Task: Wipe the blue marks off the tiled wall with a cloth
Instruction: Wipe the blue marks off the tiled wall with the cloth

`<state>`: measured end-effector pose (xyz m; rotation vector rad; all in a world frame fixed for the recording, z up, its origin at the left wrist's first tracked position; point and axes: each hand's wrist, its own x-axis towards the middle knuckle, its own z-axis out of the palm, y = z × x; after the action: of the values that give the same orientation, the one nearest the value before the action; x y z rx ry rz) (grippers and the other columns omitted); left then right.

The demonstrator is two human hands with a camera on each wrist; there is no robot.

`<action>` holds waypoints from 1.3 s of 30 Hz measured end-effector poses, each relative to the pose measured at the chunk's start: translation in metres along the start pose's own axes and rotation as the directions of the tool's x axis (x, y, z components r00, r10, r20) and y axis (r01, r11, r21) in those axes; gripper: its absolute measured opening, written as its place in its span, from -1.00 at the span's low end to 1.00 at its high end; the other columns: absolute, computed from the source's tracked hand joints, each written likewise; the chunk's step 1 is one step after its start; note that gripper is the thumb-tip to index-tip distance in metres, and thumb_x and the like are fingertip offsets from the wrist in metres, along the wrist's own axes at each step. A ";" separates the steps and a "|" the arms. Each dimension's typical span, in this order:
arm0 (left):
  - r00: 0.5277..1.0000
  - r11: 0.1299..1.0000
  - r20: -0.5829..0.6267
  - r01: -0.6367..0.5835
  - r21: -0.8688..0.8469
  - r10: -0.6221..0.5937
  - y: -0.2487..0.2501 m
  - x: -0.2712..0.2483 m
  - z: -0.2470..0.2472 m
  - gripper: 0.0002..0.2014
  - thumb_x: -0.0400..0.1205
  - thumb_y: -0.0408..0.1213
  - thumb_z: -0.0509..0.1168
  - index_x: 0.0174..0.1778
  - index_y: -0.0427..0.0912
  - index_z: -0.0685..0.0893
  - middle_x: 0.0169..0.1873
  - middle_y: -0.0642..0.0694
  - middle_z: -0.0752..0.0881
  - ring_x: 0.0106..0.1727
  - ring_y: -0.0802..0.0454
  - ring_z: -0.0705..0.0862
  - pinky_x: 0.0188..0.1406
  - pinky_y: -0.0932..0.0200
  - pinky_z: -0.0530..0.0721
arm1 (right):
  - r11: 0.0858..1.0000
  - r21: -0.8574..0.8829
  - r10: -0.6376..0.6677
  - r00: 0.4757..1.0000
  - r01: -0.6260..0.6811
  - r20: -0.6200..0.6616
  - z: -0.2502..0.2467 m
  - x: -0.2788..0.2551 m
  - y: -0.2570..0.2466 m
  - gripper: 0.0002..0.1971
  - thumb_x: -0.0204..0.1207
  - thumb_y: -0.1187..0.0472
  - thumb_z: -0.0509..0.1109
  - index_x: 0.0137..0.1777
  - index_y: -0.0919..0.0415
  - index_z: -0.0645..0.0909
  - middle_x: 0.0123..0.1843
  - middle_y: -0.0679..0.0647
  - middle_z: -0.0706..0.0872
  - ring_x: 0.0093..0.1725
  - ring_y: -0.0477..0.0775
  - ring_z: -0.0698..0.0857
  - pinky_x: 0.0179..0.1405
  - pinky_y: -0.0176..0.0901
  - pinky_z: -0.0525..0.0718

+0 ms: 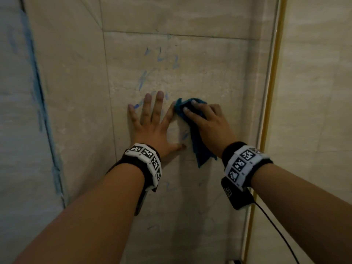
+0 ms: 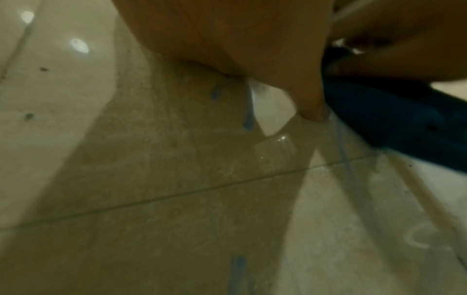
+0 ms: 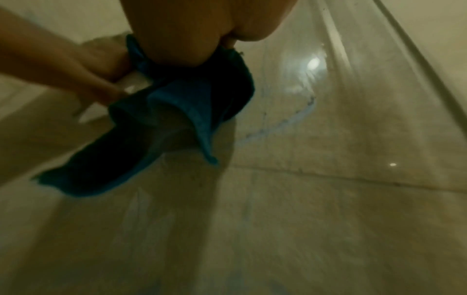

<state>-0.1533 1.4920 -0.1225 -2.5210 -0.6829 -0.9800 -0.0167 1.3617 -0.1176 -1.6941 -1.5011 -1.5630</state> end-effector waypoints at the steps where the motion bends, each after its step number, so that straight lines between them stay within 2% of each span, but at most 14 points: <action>1: 1.000 1.000 -0.002 -0.003 -0.001 0.003 0.000 0.000 0.000 0.21 0.30 0.62 0.07 0.39 0.16 -0.75 0.39 -0.08 -0.77 0.46 -0.21 -0.68 0.35 -0.51 -0.53 | 0.999 0.005 -0.053 0.999 0.052 0.012 0.004 -0.004 -0.001 -0.55 0.49 0.21 0.15 0.34 0.23 0.64 0.28 0.34 0.65 0.05 0.26 0.37 -0.04 0.15 0.68; 4: 1.000 0.999 0.014 -0.005 0.033 0.005 0.000 0.000 0.000 0.20 0.33 0.60 0.06 0.38 0.14 -0.76 0.35 -0.10 -0.80 0.43 -0.24 -0.69 0.37 -0.55 -0.46 | 0.982 0.051 -0.187 0.980 0.184 0.065 0.012 -0.029 -0.002 -0.56 0.42 0.27 0.37 0.34 0.17 0.64 0.24 0.28 0.68 0.03 0.24 0.41 -0.07 0.11 0.69; 7: 1.000 0.999 0.014 -0.014 0.035 0.013 0.000 0.000 0.000 0.19 0.33 0.60 0.04 0.40 0.13 -0.74 0.35 -0.10 -0.80 0.44 -0.24 -0.68 0.36 -0.53 -0.47 | 0.974 0.040 -0.224 0.970 0.221 0.097 0.010 -0.044 0.000 -0.54 0.36 0.30 0.41 0.31 0.15 0.67 0.15 0.25 0.70 0.04 0.21 0.44 -0.11 0.05 0.69; 10: 1.000 0.999 0.006 -0.019 0.031 0.019 -0.001 -0.001 0.000 0.22 0.31 0.61 0.07 0.42 0.13 -0.72 0.37 -0.10 -0.79 0.45 -0.24 -0.69 0.39 -0.55 -0.43 | 0.983 0.029 -0.181 0.981 0.179 0.073 0.006 -0.038 0.003 -0.61 0.40 0.29 0.36 0.24 0.19 0.70 0.09 0.27 0.69 0.02 0.22 0.43 -0.20 0.07 0.71; 15: 1.000 1.000 0.021 -0.015 0.014 0.015 0.000 -0.001 0.000 0.21 0.29 0.63 0.06 0.39 0.17 -0.74 0.41 -0.08 -0.75 0.42 -0.21 -0.73 0.43 -0.55 -0.40 | 1.000 0.001 0.000 1.000 0.000 -0.008 0.001 -0.014 0.006 -0.58 0.47 0.28 0.18 0.30 0.24 0.66 0.09 0.35 0.65 -0.01 0.24 0.38 -0.15 0.13 0.68; 20: 1.000 1.000 0.010 -0.020 0.017 0.019 -0.001 -0.001 0.000 0.21 0.27 0.65 0.02 0.45 0.14 -0.68 0.49 -0.12 -0.66 0.51 -0.26 -0.61 0.42 -0.57 -0.38 | 0.996 0.031 -0.082 0.995 0.080 0.060 0.004 -0.025 -0.002 -0.58 0.48 0.19 0.15 0.25 0.16 0.70 0.10 0.33 0.67 0.02 0.24 0.39 -0.12 0.10 0.68; 23: 0.999 0.999 0.023 -0.035 0.013 0.035 -0.002 -0.001 -0.002 0.19 0.23 0.68 -0.08 0.47 0.14 -0.67 0.49 -0.11 -0.67 0.52 -0.26 -0.59 0.45 -0.57 -0.35 | 0.985 0.051 -0.170 0.978 0.165 0.123 0.006 -0.048 -0.001 -0.63 0.45 0.32 0.34 0.25 0.11 0.69 0.06 0.31 0.68 0.01 0.25 0.40 -0.15 0.09 0.68; 25: 0.999 0.999 0.027 -0.034 -0.001 0.034 -0.002 -0.001 -0.003 0.15 0.21 0.68 -0.17 0.45 0.16 -0.68 0.45 -0.08 -0.72 0.54 -0.25 -0.58 0.46 -0.56 -0.34 | 0.983 0.055 -0.184 0.968 0.177 0.173 0.006 -0.060 0.003 -0.38 0.30 0.42 0.55 0.36 0.04 0.54 0.08 0.30 0.64 0.00 0.27 0.44 -0.17 0.11 0.68; 27: 0.999 1.000 0.022 -0.028 -0.010 0.028 -0.002 0.000 -0.002 0.13 0.24 0.67 -0.16 0.44 0.17 -0.69 0.42 -0.06 -0.73 0.53 -0.24 -0.60 0.46 -0.56 -0.35 | 0.984 0.050 -0.179 0.961 0.172 0.213 0.003 -0.063 0.007 -0.26 0.23 0.42 0.62 0.41 0.03 0.47 0.09 0.29 0.60 -0.01 0.31 0.51 -0.19 0.13 0.70; 29: 1.000 1.000 0.012 -0.021 0.003 0.021 -0.001 0.000 -0.001 0.14 0.27 0.66 -0.11 0.45 0.17 -0.68 0.42 -0.06 -0.74 0.49 -0.23 -0.65 0.46 -0.56 -0.33 | 0.993 0.032 -0.121 0.976 0.117 0.180 -0.004 -0.057 0.009 -0.32 0.23 0.42 0.62 0.38 0.09 0.56 0.11 0.30 0.60 -0.01 0.35 0.57 -0.20 0.16 0.71; 31: 1.000 1.000 0.018 -0.008 0.027 0.007 0.000 0.000 0.000 0.14 0.30 0.65 -0.06 0.44 0.16 -0.70 0.42 -0.08 -0.74 0.46 -0.22 -0.69 0.47 -0.56 -0.30 | 0.998 0.048 0.037 0.995 -0.042 0.087 -0.013 -0.047 0.012 -0.39 0.26 0.44 0.61 0.34 0.16 0.62 0.12 0.34 0.61 0.00 0.39 0.60 -0.16 0.17 0.72; 34: 1.000 0.999 0.026 -0.003 0.039 0.002 0.001 -0.001 -0.002 0.14 0.32 0.63 -0.04 0.40 0.15 -0.73 0.41 -0.09 -0.75 0.51 -0.23 -0.63 0.47 -0.55 -0.30 | 0.956 0.074 0.287 0.958 -0.285 -0.024 -0.026 -0.027 0.016 -0.48 0.42 0.45 0.49 0.39 0.18 0.57 0.22 0.38 0.55 0.12 0.44 0.56 0.00 0.15 0.69; 37: 0.999 0.999 0.034 -0.003 0.038 0.001 0.002 -0.002 -0.003 0.14 0.33 0.63 -0.04 0.39 0.15 -0.74 0.41 -0.09 -0.75 0.53 -0.25 -0.60 0.47 -0.55 -0.31 | 0.906 0.070 0.418 0.908 -0.418 0.022 -0.027 -0.022 0.022 -0.50 0.53 0.45 0.33 0.46 0.14 0.52 0.36 0.36 0.47 0.27 0.42 0.46 0.16 0.14 0.59; 39: 0.999 0.999 0.037 0.001 0.041 -0.003 0.002 -0.002 -0.003 0.13 0.34 0.63 -0.06 0.42 0.15 -0.72 0.42 -0.10 -0.75 0.53 -0.25 -0.60 0.47 -0.55 -0.30 | 0.919 0.069 0.385 0.921 -0.388 0.055 -0.024 -0.031 0.019 -0.44 0.49 0.48 0.37 0.48 0.11 0.50 0.39 0.35 0.45 0.28 0.39 0.43 0.24 0.18 0.58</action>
<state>-0.1550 1.4884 -0.1222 -2.5092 -0.7098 -0.9122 -0.0055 1.3213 -0.1309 -1.8488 -1.1363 -1.2515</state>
